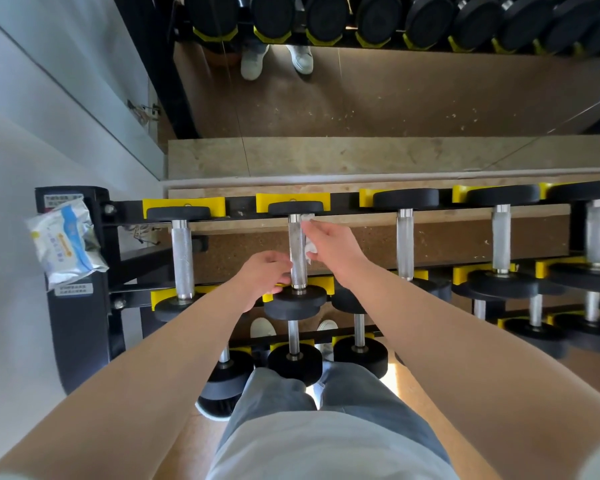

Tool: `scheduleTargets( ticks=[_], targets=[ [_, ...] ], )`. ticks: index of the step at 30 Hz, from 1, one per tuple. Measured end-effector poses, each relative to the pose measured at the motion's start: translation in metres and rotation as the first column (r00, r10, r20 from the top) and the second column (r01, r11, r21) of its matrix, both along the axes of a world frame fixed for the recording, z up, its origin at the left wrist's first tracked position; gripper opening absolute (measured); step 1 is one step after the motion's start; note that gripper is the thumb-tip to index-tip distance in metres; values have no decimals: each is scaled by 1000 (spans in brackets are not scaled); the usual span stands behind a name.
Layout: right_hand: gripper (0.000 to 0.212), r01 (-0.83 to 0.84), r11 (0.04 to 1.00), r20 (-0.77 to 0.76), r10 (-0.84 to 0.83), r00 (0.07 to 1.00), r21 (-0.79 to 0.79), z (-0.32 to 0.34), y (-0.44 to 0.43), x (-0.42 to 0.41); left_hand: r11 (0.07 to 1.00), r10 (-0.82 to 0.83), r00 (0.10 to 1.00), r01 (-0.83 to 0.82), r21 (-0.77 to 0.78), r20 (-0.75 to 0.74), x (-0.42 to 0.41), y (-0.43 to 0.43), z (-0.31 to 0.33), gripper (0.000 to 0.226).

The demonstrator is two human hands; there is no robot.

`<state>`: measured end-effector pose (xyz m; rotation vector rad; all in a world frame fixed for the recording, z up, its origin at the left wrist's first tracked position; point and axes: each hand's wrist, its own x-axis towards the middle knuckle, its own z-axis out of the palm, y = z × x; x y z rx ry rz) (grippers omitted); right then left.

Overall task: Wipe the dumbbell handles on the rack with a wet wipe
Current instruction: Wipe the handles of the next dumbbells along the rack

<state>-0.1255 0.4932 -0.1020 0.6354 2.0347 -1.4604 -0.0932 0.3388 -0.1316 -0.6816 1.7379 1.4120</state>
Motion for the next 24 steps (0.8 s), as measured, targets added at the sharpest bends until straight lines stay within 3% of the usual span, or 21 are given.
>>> scheduleTargets(
  ticks=[3,6,10,12,15,17,19,21,24],
  targets=[
    [38,-66,993,-27,68,997,95,2,1,8,999,30,999,-31,16,15,-1,1,2,9],
    [6,-331,906,8,341,940,263,-6,2,23,1000,21,1000,-21,9,21,0,0,1,18],
    [15,-458,833,67,462,885,309,-16,4,39,1000,3,1000,-3,1,18,1,-1,-4,27],
    [14,-399,862,11,417,909,313,-16,2,36,1000,15,1000,-15,12,23,3,-2,-4,28],
    [20,-111,970,-105,135,985,216,-13,-4,15,999,15,1000,-16,34,20,5,-4,-4,28],
    [25,68,988,-108,-53,993,142,-8,-9,-3,999,3,1000,-4,38,14,5,-3,-3,28],
    [26,138,984,-83,-129,988,109,-8,-11,-12,999,0,1000,-1,35,12,4,-2,-1,27],
    [23,69,990,-78,-59,995,121,-7,-9,-6,1000,17,1000,-17,23,16,2,-1,0,25],
    [16,-317,920,2,326,945,231,-8,0,19,998,45,999,-46,41,28,2,-2,1,23]
  ],
)
